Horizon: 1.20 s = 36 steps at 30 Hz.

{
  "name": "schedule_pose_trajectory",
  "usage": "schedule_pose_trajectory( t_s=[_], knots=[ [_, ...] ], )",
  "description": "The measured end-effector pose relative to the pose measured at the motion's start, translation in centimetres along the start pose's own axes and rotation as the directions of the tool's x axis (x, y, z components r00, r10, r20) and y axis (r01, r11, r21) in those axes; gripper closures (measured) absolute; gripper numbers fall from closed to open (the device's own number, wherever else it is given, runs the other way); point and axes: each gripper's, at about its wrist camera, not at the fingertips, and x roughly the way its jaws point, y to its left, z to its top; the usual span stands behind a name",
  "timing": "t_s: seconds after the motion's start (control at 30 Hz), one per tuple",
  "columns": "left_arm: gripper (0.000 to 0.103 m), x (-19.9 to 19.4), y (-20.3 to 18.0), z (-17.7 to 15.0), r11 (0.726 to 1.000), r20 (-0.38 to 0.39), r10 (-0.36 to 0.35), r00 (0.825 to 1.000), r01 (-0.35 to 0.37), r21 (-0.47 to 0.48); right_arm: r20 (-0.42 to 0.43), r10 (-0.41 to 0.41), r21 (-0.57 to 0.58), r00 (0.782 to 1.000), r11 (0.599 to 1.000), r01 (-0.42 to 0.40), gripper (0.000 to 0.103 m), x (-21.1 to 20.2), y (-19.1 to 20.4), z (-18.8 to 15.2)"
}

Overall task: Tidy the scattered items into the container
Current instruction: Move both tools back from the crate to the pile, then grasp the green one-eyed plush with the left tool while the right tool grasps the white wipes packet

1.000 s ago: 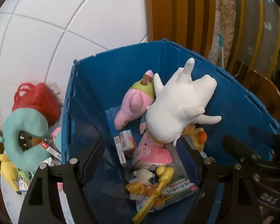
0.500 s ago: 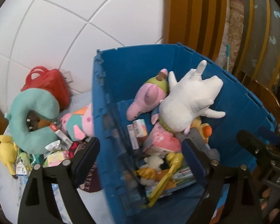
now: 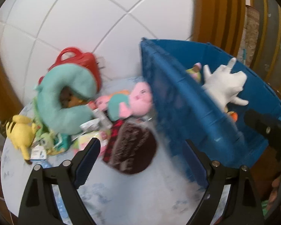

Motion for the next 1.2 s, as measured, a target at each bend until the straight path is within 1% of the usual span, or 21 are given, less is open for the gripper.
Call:
schedule_pose_trajectory(
  t_s=[0.2,0.3,0.37,0.43,0.5,0.6,0.67,0.8,0.83,0.9,1.03,1.2],
  knots=[
    [0.014,-1.0,8.8,-3.4,0.998,-0.012,0.044,0.999,-0.045,-0.038,0.015,0.039,-0.029,0.999,0.999,-0.038,0.0,0.7,7.7,-2.0],
    [0.014,-0.8,12.9,-5.1,0.995,-0.028,0.081,0.996,-0.083,-0.055,0.036,0.053,-0.059,0.998,0.997,-0.051,0.0,1.1,11.5,-3.0],
    [0.014,-0.2,15.6,-6.1,0.991,-0.054,0.099,0.994,-0.103,-0.086,0.046,0.063,-0.084,0.997,0.995,-0.059,0.0,1.5,14.2,-3.9],
    [0.014,0.5,18.0,-7.1,0.986,-0.084,0.107,0.991,-0.117,-0.12,0.045,0.068,-0.112,0.997,0.992,-0.063,0.0,2.0,16.0,-4.4],
    [0.014,1.1,20.2,-7.9,0.98,-0.106,0.118,0.987,-0.133,-0.148,0.026,0.09,-0.141,0.996,0.986,-0.085,0.0,3.2,17.8,-4.8],
    [0.014,1.9,22.9,-9.0,0.965,-0.128,0.142,0.982,-0.166,-0.204,-0.021,0.122,-0.15,0.992,0.981,-0.124,0.0,5.7,19.0,-5.3],
    [0.014,2.7,24.4,-9.7,0.952,-0.15,0.167,0.975,-0.199,-0.233,-0.061,0.145,-0.152,0.988,0.976,-0.153,0.0,7.8,19.9,-5.7],
    [0.014,4.1,26.9,-10.8,0.925,-0.187,0.214,0.959,-0.261,-0.278,-0.157,0.183,-0.135,0.971,0.97,-0.205,0.0,12.6,20.0,-6.9],
    [0.014,4.3,27.4,-11.1,0.917,-0.19,0.227,0.955,-0.276,-0.287,-0.179,0.188,-0.13,0.966,0.968,-0.212,0.0,13.9,19.9,-7.2],
    [0.014,5.2,28.4,-11.7,0.907,-0.205,0.231,0.951,-0.287,-0.309,-0.214,0.184,-0.131,0.959,0.968,-0.214,0.0,15.9,19.8,-7.7],
    [0.014,7.4,30.1,-12.6,0.888,-0.272,0.234,0.933,-0.319,-0.331,-0.284,0.177,-0.129,0.942,0.967,-0.221,0.0,19.5,19.9,-8.7],
    [0.014,9.7,31.9,-12.0,0.891,-0.299,0.222,0.928,-0.318,-0.325,-0.337,0.158,-0.128,0.928,0.969,-0.212,0.0,22.6,21.0,-9.1]
  ],
)
